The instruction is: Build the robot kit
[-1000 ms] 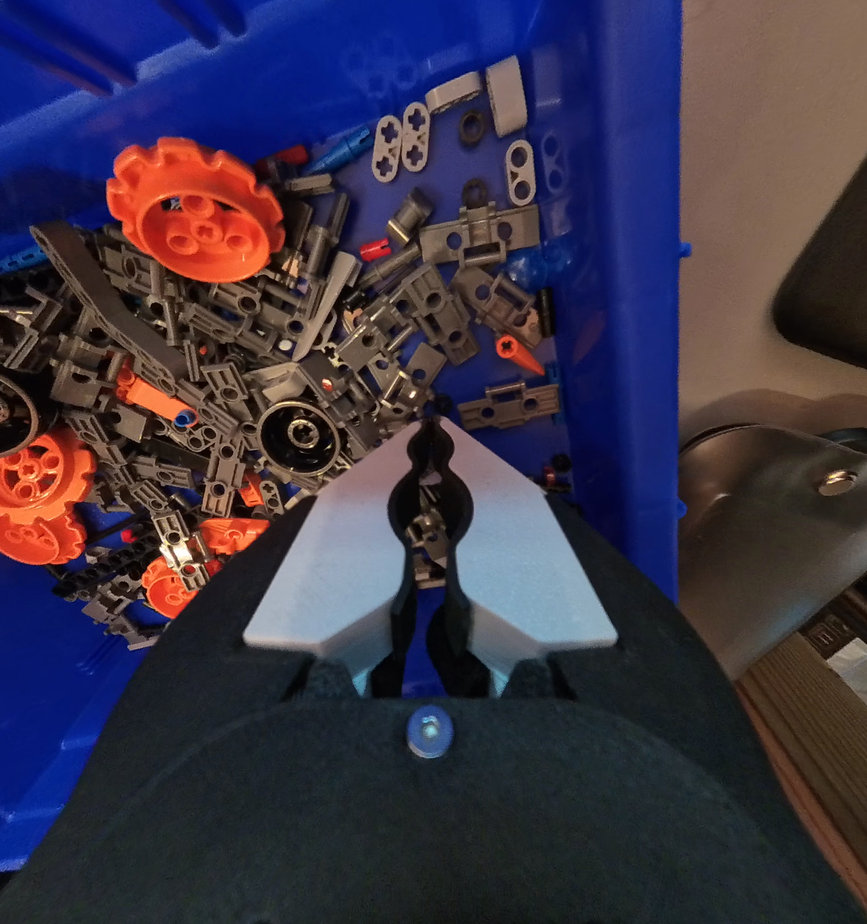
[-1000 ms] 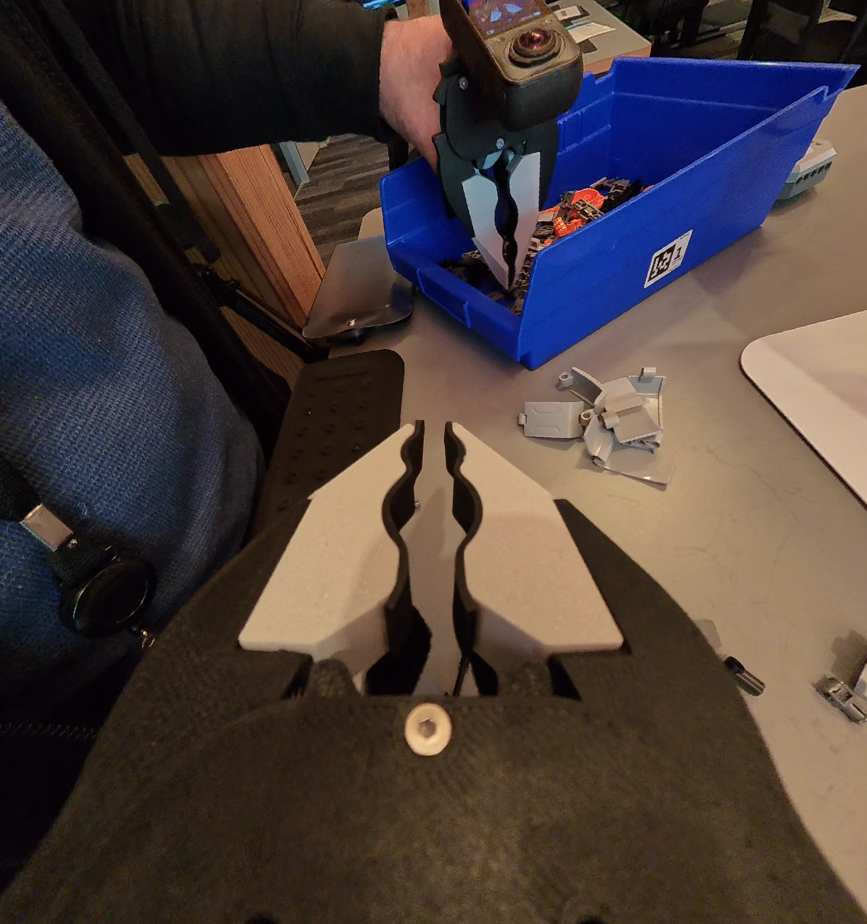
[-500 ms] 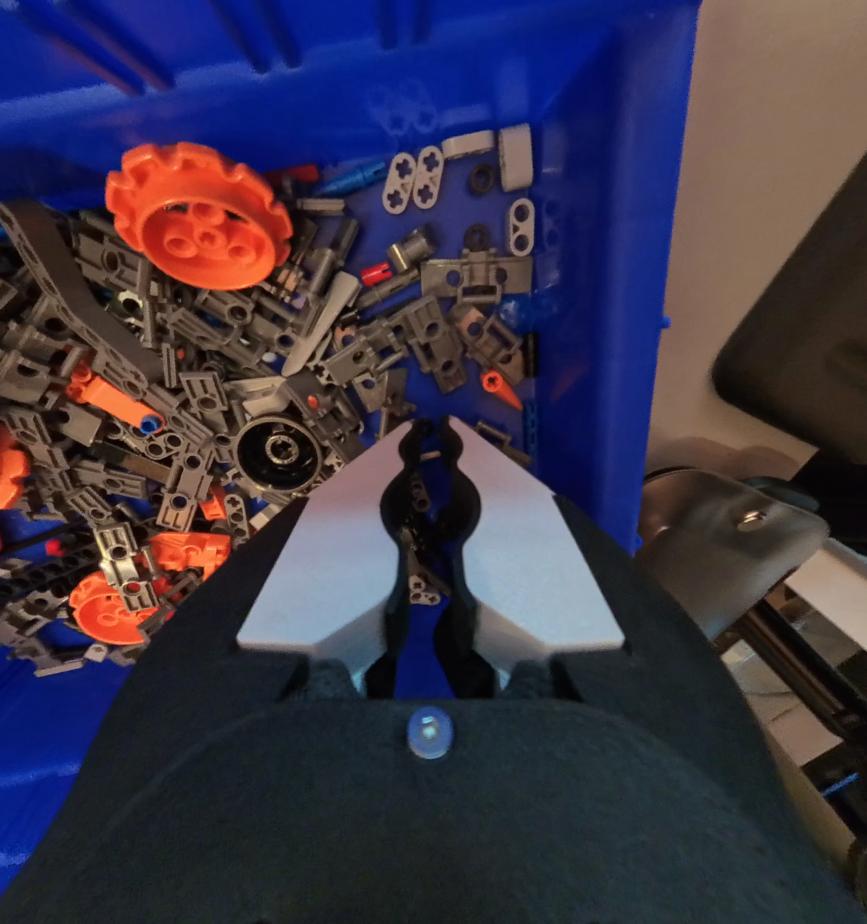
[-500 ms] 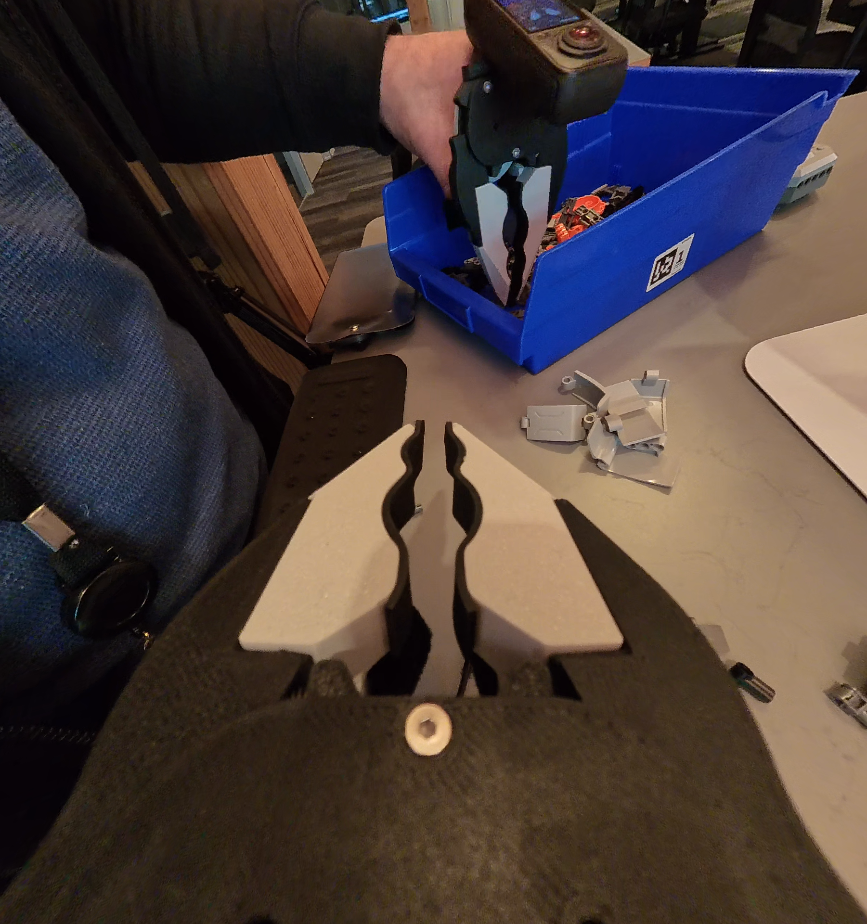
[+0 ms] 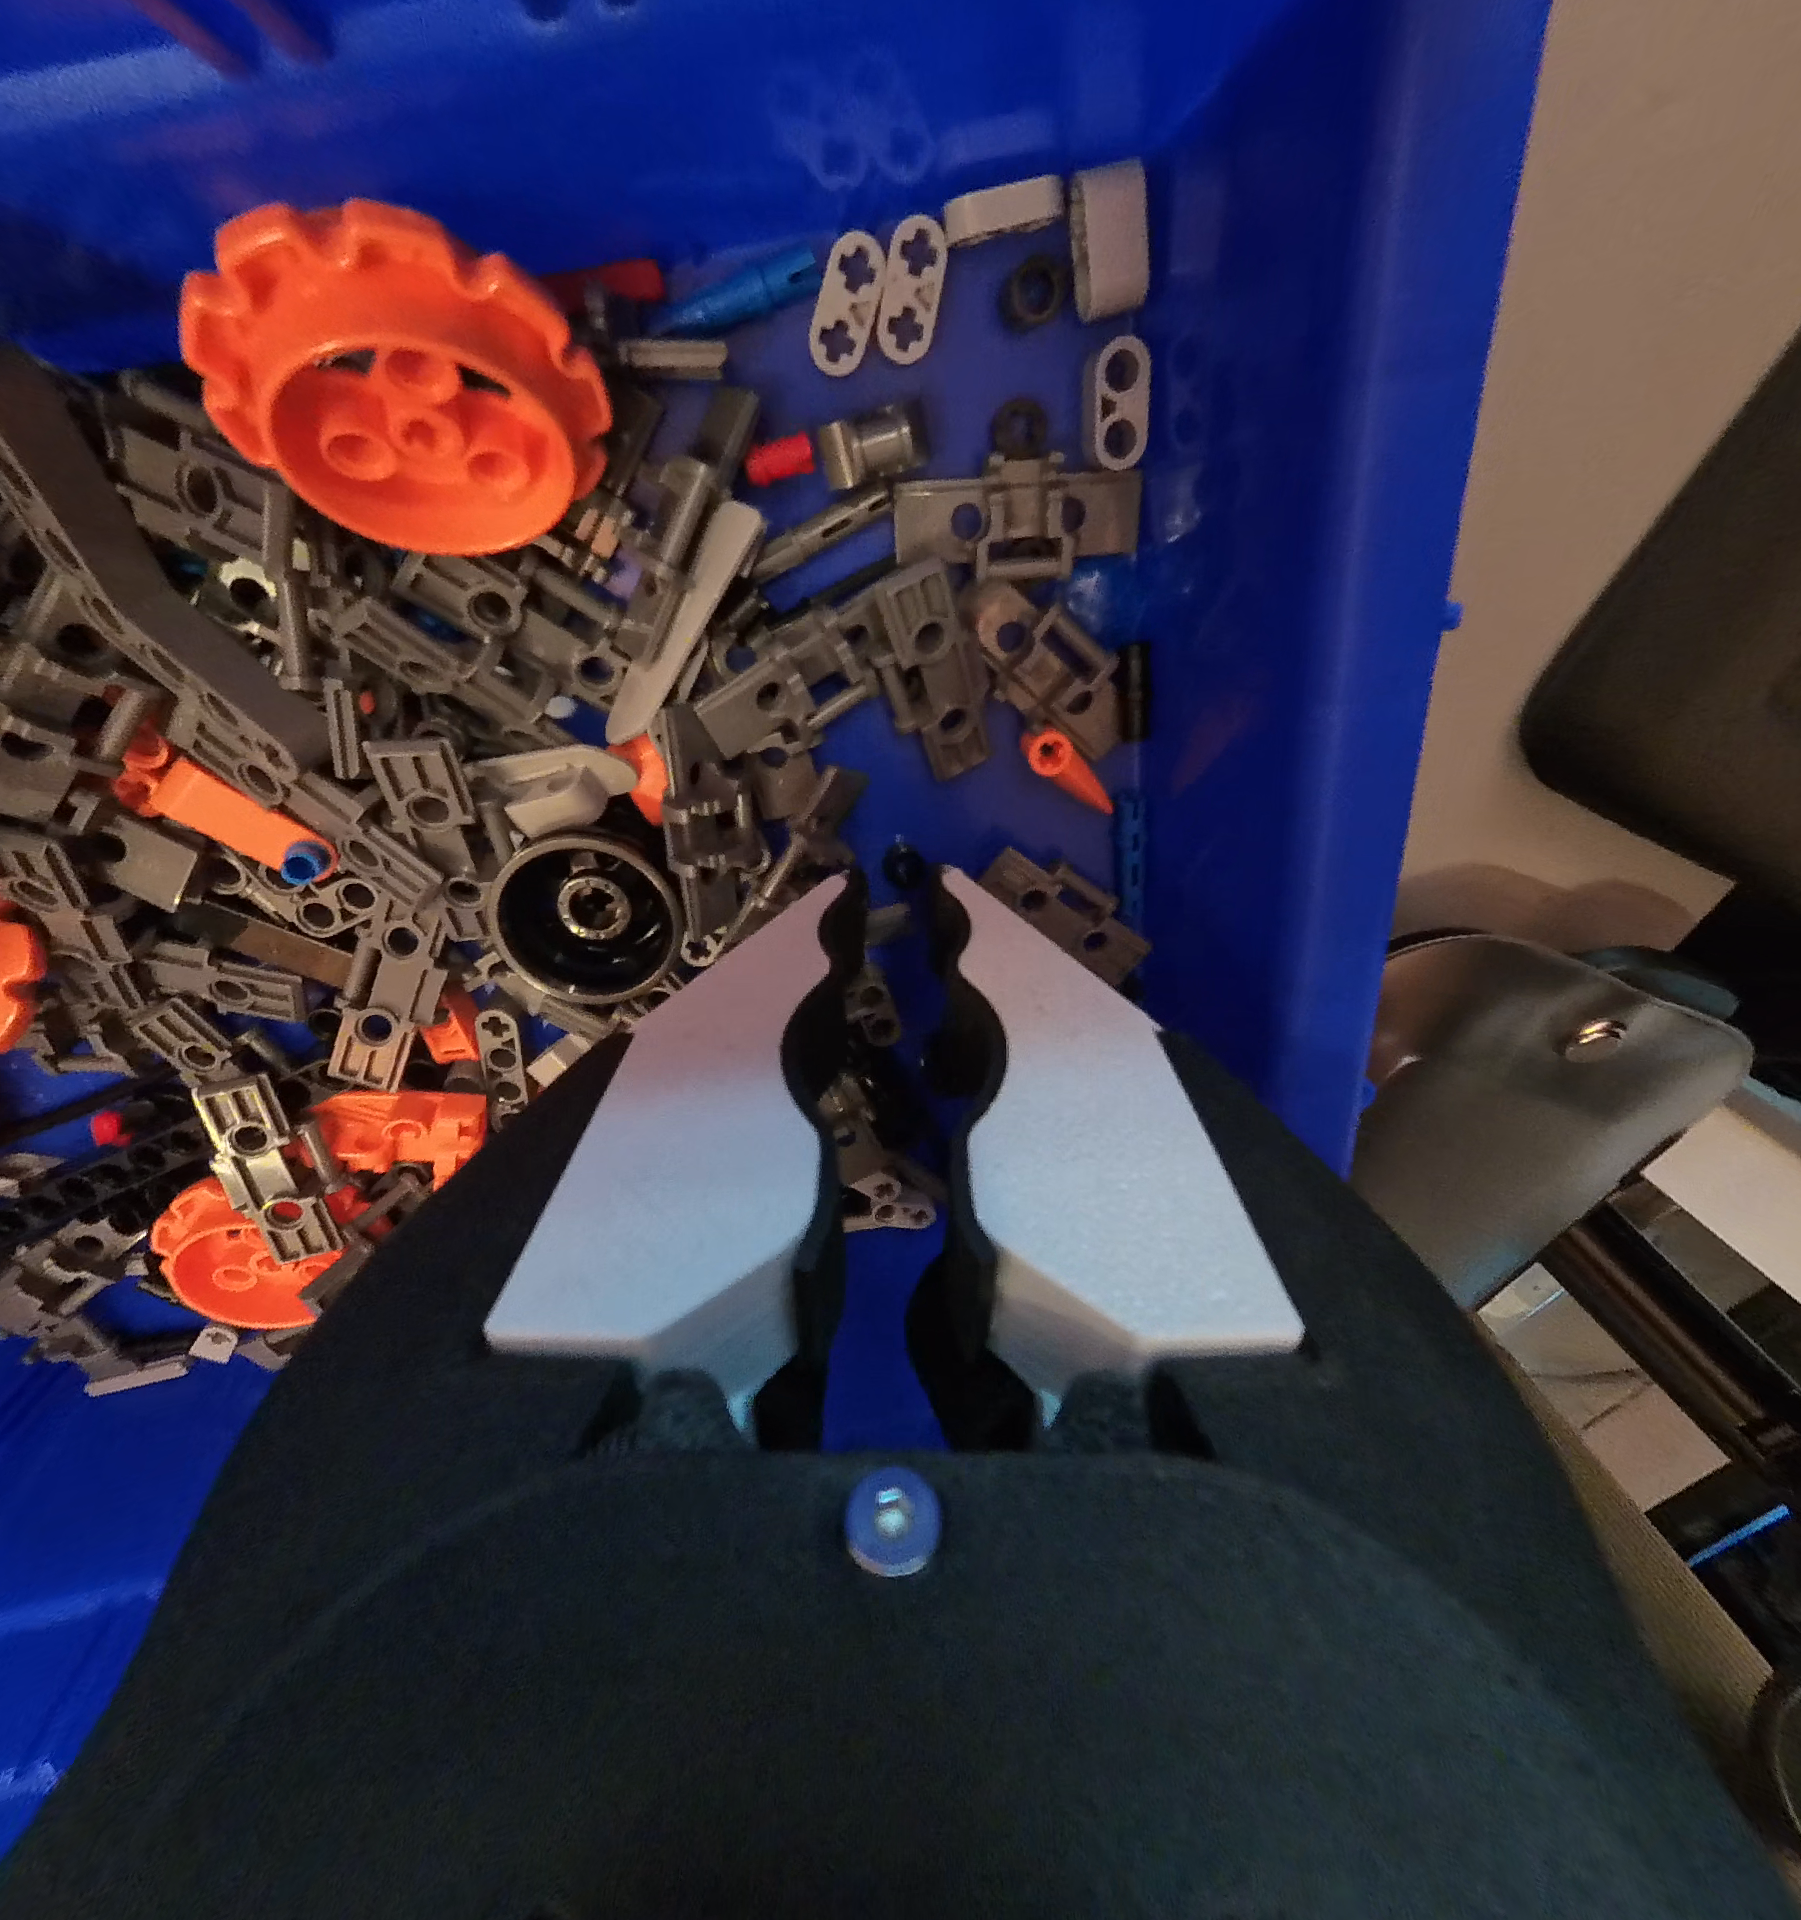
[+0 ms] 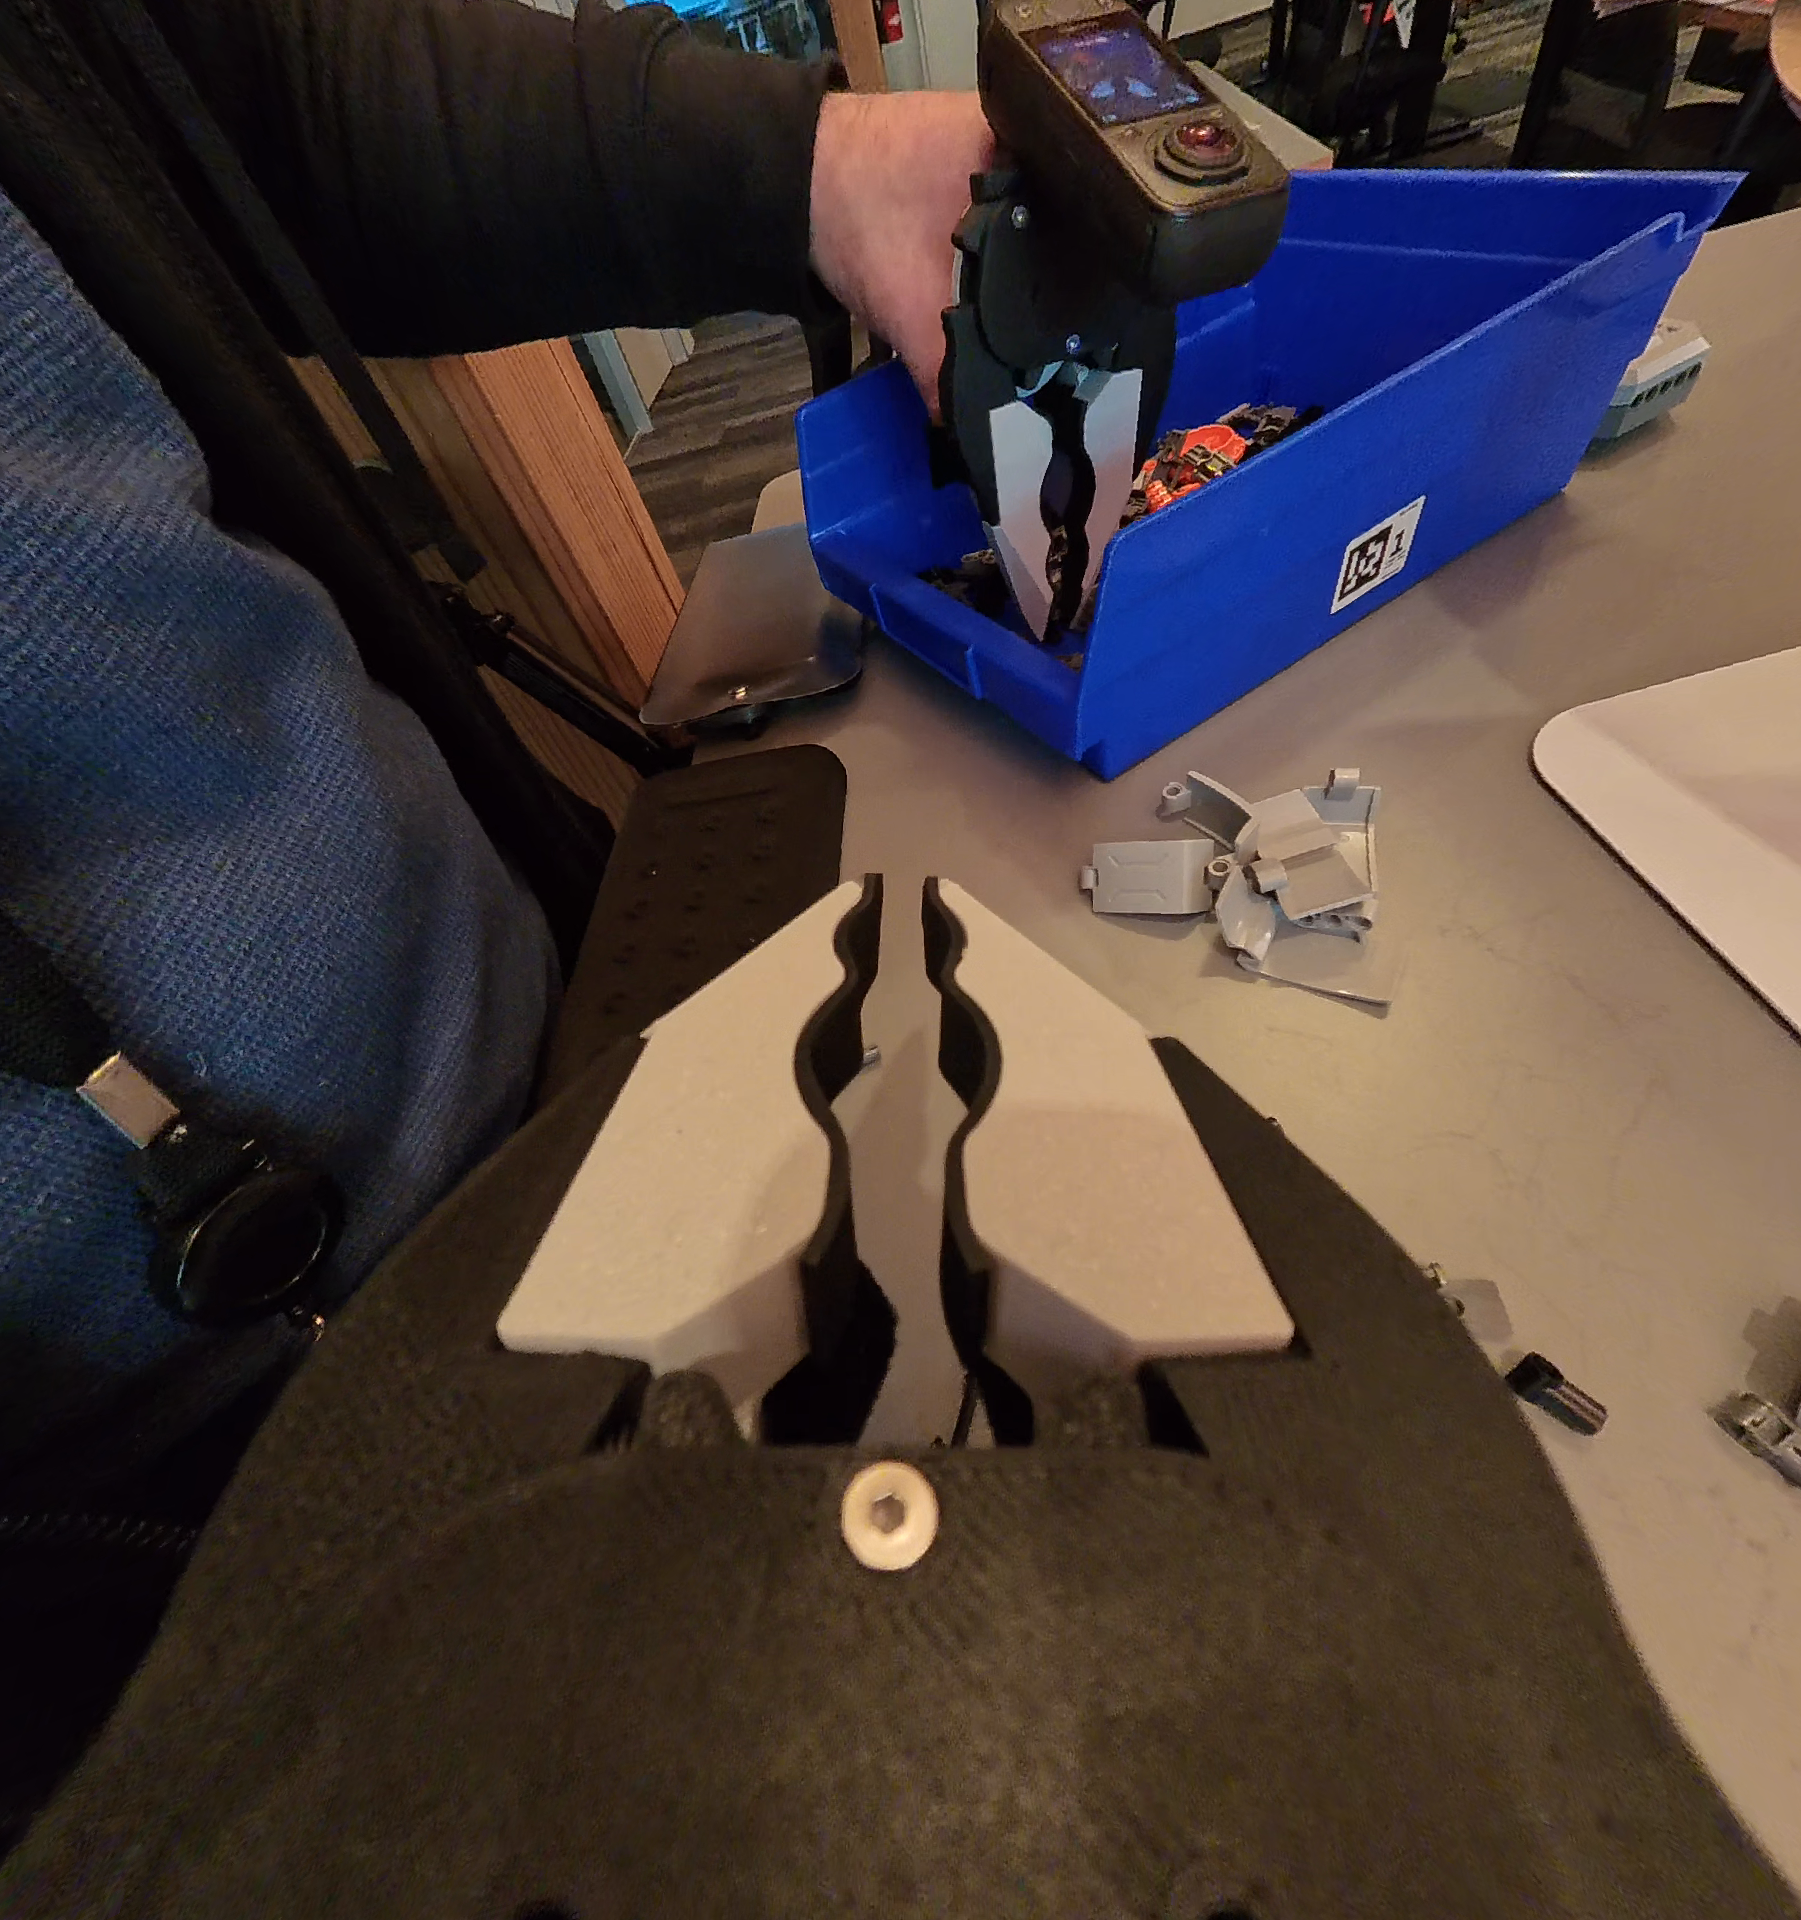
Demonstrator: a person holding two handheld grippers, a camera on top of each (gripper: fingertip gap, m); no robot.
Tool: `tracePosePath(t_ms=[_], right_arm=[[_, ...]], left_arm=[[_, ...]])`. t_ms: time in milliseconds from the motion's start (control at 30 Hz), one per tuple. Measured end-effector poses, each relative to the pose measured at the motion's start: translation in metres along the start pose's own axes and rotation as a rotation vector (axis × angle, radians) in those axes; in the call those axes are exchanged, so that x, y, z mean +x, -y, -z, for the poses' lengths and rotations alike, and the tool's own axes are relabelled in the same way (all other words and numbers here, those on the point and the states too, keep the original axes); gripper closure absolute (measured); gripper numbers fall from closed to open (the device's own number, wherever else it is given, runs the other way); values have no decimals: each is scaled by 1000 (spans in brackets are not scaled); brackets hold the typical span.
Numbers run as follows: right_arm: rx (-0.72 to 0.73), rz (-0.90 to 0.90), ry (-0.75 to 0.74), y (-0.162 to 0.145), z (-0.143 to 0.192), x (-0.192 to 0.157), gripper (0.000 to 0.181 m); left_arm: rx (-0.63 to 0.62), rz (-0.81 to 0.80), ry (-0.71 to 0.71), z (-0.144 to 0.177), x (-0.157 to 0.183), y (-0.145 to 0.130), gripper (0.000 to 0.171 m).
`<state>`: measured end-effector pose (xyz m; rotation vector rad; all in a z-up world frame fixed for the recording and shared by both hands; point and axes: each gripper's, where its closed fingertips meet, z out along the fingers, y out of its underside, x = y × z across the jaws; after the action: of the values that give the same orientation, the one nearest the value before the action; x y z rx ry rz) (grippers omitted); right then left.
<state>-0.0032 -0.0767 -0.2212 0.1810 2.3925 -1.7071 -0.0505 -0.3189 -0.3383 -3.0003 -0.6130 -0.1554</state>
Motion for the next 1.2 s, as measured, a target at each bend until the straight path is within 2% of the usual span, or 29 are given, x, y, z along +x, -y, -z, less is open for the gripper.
tracePosePath(t_ms=[333, 400, 500, 600, 667, 767, 833, 1000, 1200], right_arm=[[0, -1, 0, -1, 0, 1, 176], [0, 2, -5, 1, 2, 1, 176], [8, -9, -25, 5, 5, 2, 175], [75, -98, -42, 18, 11, 7, 175], [177, -181, -9, 36, 17, 4, 175], [346, -310, 70, 62, 28, 1, 172], [441, -395, 122, 73, 35, 3, 170], [616, -517, 225, 85, 54, 1, 164], [728, -553, 284, 87, 83, -6, 166]], left_arm=[[24, -41, 47, 0, 3, 5, 166], [53, -48, 64, 7, 3, 8, 166], [148, -73, 115, 34, 6, 23, 166], [312, -159, 195, 77, 21, 57, 166], [453, -235, 215, 106, 44, 92, 166], [581, -372, 275, 137, 75, 140, 166], [692, -445, 268, 155, 99, 174, 166], [864, -585, 270, 182, 136, 237, 166], [930, -669, 214, 185, 164, 276, 166]])
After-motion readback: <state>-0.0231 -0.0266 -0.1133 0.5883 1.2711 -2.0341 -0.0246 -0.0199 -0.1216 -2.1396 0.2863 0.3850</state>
